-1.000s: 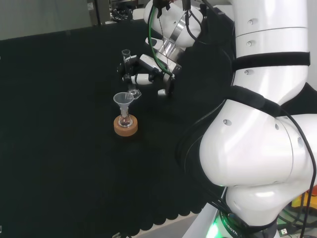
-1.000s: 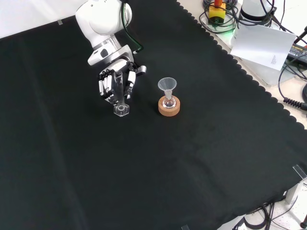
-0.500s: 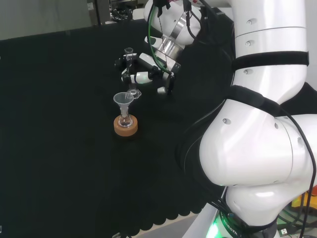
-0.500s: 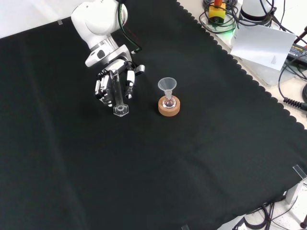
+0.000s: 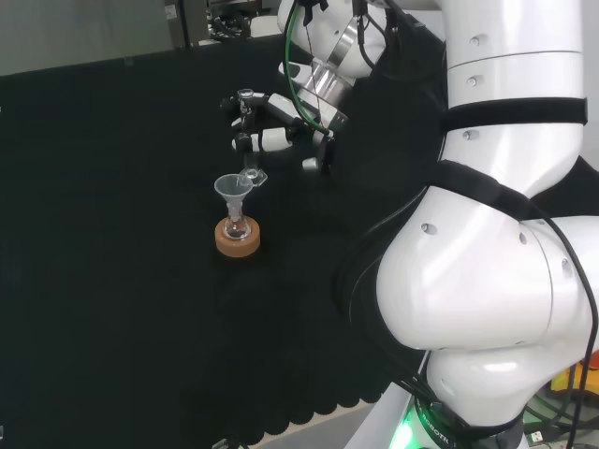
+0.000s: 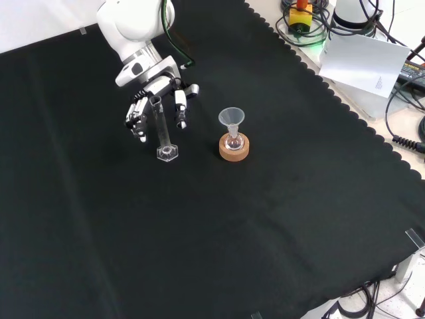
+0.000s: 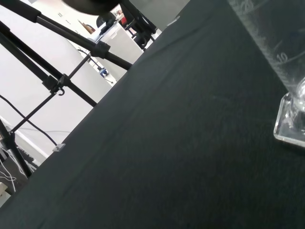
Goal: Put the graduated cylinder back on the table.
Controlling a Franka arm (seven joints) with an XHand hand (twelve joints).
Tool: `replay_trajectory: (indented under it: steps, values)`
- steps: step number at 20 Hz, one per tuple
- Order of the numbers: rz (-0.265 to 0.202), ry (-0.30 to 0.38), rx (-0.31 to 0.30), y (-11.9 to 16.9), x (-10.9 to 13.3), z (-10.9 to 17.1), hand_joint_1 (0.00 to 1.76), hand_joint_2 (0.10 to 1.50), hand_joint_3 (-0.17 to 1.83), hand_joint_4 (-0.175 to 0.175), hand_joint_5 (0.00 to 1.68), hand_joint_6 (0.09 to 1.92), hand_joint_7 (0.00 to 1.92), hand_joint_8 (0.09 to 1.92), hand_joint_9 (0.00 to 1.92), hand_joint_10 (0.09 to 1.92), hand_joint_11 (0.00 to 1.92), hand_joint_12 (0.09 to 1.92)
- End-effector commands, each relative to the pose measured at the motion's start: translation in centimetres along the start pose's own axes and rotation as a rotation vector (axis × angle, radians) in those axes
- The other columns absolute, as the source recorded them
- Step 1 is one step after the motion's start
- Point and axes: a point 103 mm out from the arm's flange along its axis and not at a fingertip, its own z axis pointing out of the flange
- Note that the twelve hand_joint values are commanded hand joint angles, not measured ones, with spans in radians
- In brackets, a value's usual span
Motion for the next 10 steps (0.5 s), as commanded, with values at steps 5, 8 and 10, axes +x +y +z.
replay_trajectory:
  steps: [5, 8, 10]
  values:
    - [0.104, -0.071, 0.010, -3.1, 1.0, -4.0, 0.66, 0.87, -0.17, -0.041, 0.28, 0.09, 0.05, 0.63, 0.57, 0.09, 0.13, 1.42]
    - [0.154, -0.101, -0.022, -5.1, 1.8, -5.8, 0.64, 0.87, -0.17, -0.040, 0.25, 0.09, 0.01, 0.61, 0.51, 0.09, 0.07, 1.44]
    - [0.175, -0.125, -0.037, -6.6, 2.7, -6.9, 0.64, 0.87, -0.17, -0.040, 0.24, 0.09, 0.00, 0.60, 0.50, 0.09, 0.05, 1.44]
